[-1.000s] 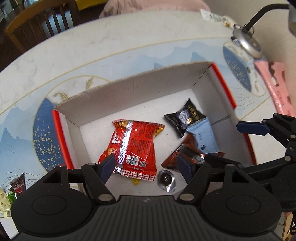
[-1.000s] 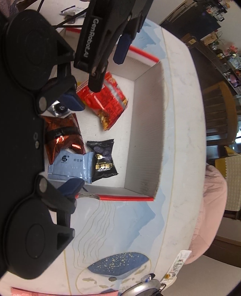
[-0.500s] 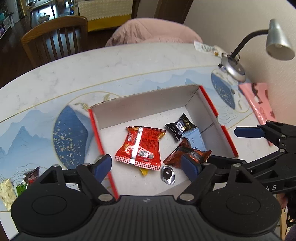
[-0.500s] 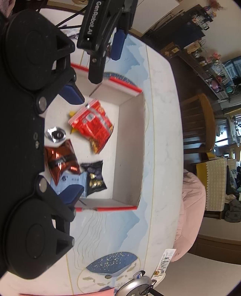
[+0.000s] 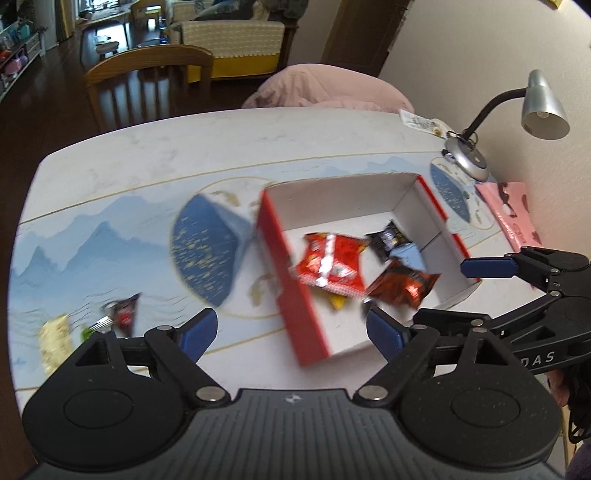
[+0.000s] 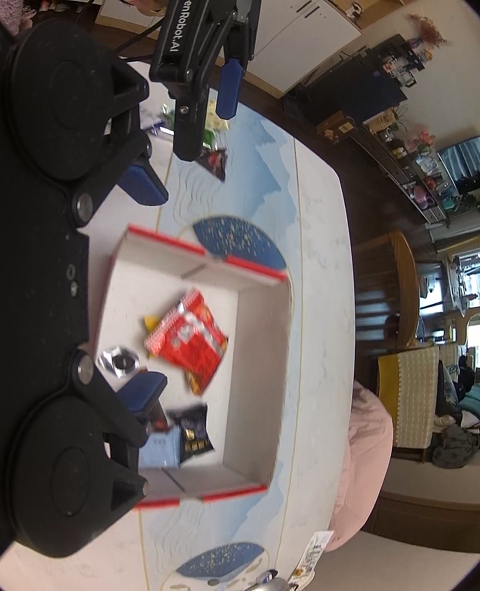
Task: Organize snacks
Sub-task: 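Move both grippers back over the remaining snacks on the mat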
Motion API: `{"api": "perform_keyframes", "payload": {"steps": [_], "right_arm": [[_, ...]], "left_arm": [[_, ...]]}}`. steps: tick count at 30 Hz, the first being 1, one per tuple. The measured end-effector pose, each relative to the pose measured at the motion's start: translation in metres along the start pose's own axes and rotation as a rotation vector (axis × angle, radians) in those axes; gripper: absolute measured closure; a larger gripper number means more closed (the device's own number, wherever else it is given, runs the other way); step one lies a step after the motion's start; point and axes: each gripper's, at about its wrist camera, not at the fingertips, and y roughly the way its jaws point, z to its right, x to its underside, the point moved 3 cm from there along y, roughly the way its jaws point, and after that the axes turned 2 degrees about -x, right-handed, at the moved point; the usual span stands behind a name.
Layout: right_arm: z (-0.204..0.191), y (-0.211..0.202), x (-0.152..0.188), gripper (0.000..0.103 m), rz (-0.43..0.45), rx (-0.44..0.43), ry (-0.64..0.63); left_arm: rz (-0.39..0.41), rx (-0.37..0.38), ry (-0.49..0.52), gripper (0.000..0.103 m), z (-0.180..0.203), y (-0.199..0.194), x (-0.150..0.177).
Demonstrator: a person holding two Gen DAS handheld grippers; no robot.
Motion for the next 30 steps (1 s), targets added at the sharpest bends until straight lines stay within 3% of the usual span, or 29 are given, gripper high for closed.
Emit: {"api": "perform_keyframes", "payload": {"steps": [19, 30], "right_arm": [[-0.141, 0.070, 0.029, 0.007, -0.104, -0.066, -0.116], [-0.191, 0.119, 0.043, 0.009, -0.205, -0.091, -0.196]], "left_arm": [[-0.046, -0.156, -0.146, 0.015, -0.163, -0.039, 0.092], [-0.084, -0.203, -0.228, 0.015, -0.223, -0.019, 0.109]]}}
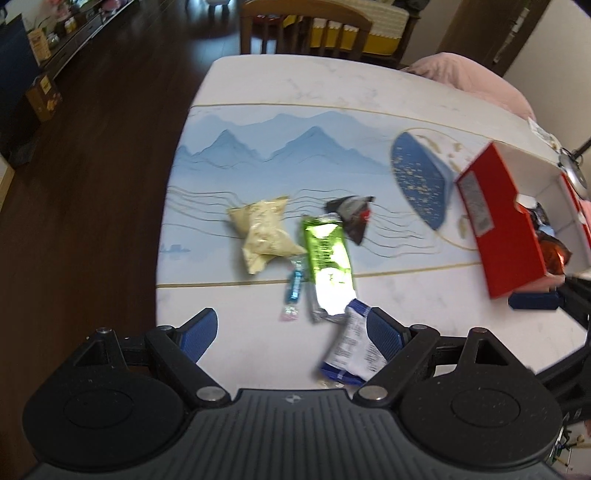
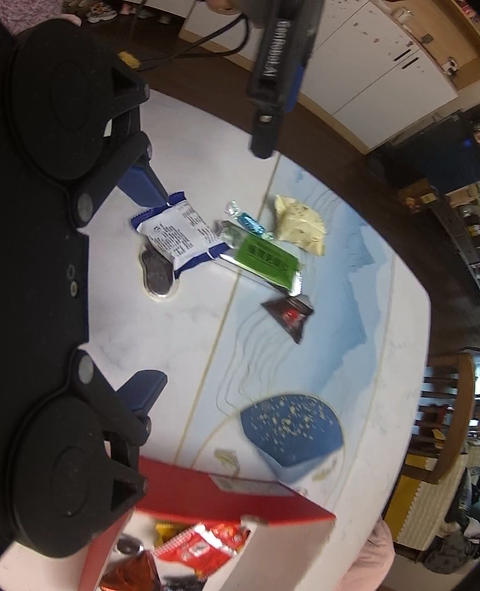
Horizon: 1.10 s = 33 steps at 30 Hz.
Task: Organize snacks
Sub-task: 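Move both grippers back over the remaining snacks on the mat, then grasp the white-and-blue packet with the right gripper while the left grasps the pale yellow packet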
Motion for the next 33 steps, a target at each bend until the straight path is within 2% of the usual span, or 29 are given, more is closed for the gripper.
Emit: {"api": "perform_keyframes", "payload": {"steps": [5, 10, 17, 23, 33], "right_arm": [[-0.004, 0.020, -0.009, 0.009, -0.024, -0.005, 0.046], [-0.003, 0.042, -0.017, 0.011, -0.058, 0.002, 0.130], [-0.012, 0.077, -0.022, 0.017, -0.137, 0.013, 0.248], [-0.018, 0.098, -0.025, 0.019, -0.187, 0.038, 0.388], [-0.038, 0.117, -0.029, 0.022, -0.226, 0.110, 0.389]], "left_arm": [[-0.031, -0.021, -0.070, 0.015, -0.024, 0.030, -0.023], [-0.096, -0.004, -0.155, 0.015, -0.036, 0.066, -0.047], [-0.165, -0.024, -0.159, 0.015, -0.034, 0.108, -0.067], [-0.190, -0.037, -0.172, 0.015, -0.033, 0.127, -0.079], [-0.238, -0.040, -0.160, 0.015, -0.033, 0.148, -0.077]]}}
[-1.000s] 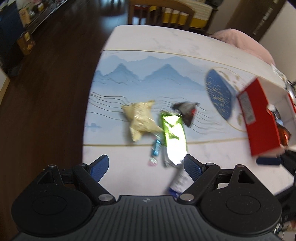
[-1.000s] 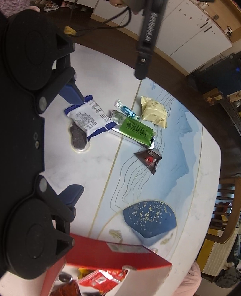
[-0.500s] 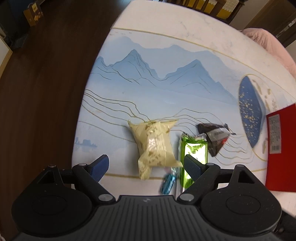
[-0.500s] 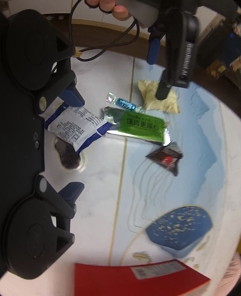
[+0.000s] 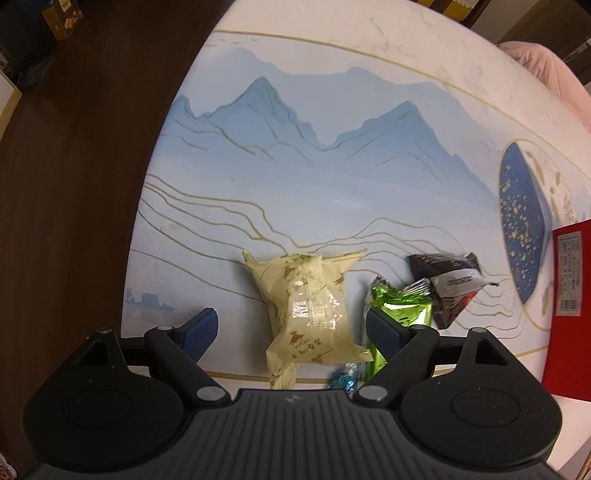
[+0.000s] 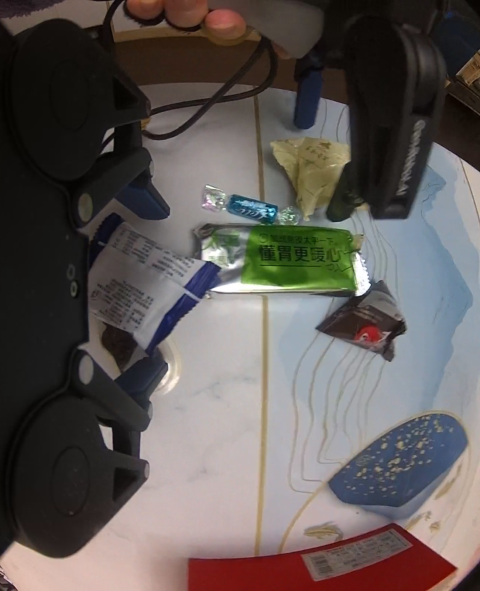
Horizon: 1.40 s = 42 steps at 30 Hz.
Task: Organize snacks
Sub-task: 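Grasp the white-and-blue packet with the right gripper while the left grasps the pale yellow packet, then carry the white-and-blue packet and pale yellow packet over the red box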
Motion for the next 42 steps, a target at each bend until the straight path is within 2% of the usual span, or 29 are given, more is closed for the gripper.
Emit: {"api": "perform_keyframes", "payload": {"steps": [5, 7, 9, 12, 25, 35, 42], "right_arm": [[-0.010, 0.001, -0.001, 0.032, 0.022, 0.026, -0.056], [-0.015, 0.000, -0.003, 0.040, 0.034, 0.034, -0.080], [-0.016, -0.002, -0.003, 0.043, 0.042, 0.027, -0.090], [-0.014, -0.005, -0.003, 0.049, 0.056, 0.012, -0.090], [0.017, -0.023, 0.000, 0.052, 0.102, -0.052, -0.072], [0.043, -0.064, 0.009, 0.052, 0.170, -0.077, -0.110], [0.070, -0.099, 0.018, 0.052, 0.204, -0.091, -0.132]], "left_arm": [[0.004, -0.007, -0.009, 0.025, -0.002, 0.005, -0.002], [0.013, -0.015, -0.005, 0.029, -0.001, 0.004, -0.002], [0.025, -0.010, -0.005, 0.043, -0.001, 0.001, -0.002], [0.030, -0.013, -0.004, 0.057, -0.002, -0.001, -0.002], [0.064, 0.022, 0.000, 0.060, -0.008, -0.023, 0.021], [0.099, 0.069, 0.038, 0.060, 0.002, -0.066, 0.051], [0.115, 0.101, 0.065, 0.060, 0.022, -0.100, 0.073]]}}
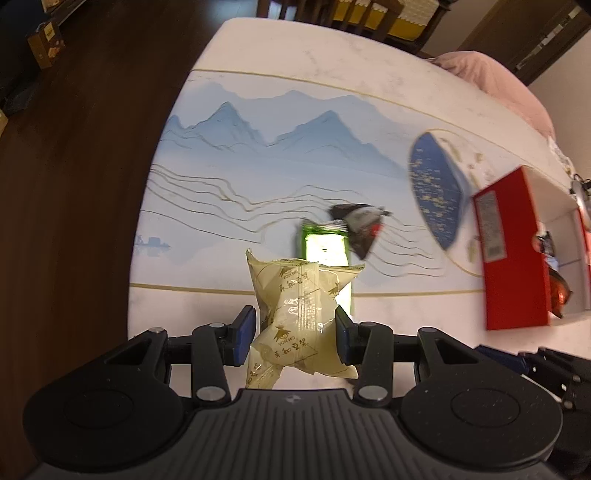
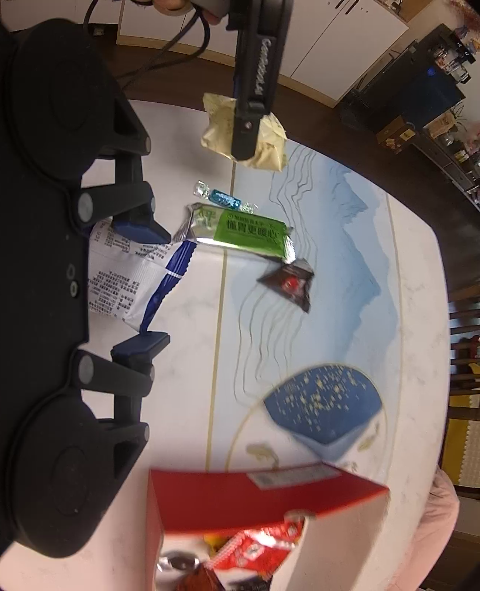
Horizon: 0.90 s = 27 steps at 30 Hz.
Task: Organize snacks
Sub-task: 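Carry the white-and-blue packet and pale yellow packet over the red box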
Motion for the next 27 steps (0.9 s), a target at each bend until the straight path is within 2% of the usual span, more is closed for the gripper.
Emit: {"api": "perform_keyframes", "payload": {"steps": [8, 13, 27], "right_arm": [[0.036, -0.046, -0.008, 0.052, 0.077, 0.001, -0.019], [0.070, -0.073, -0.016, 0.052, 0.137, 0.027, -0.001], [0.179, -0.111, -0.026, 0.052, 0.188, 0.080, 0.046]], "left_arm": [[0.054, 0.052, 0.047, 0.060, 0.049, -0.037, 0.003], [0.079, 0.080, 0.095, 0.060, 0.092, -0.050, 0.001], [0.091, 0.091, 0.233, 0.060, 0.227, -0.045, -0.014]]}}
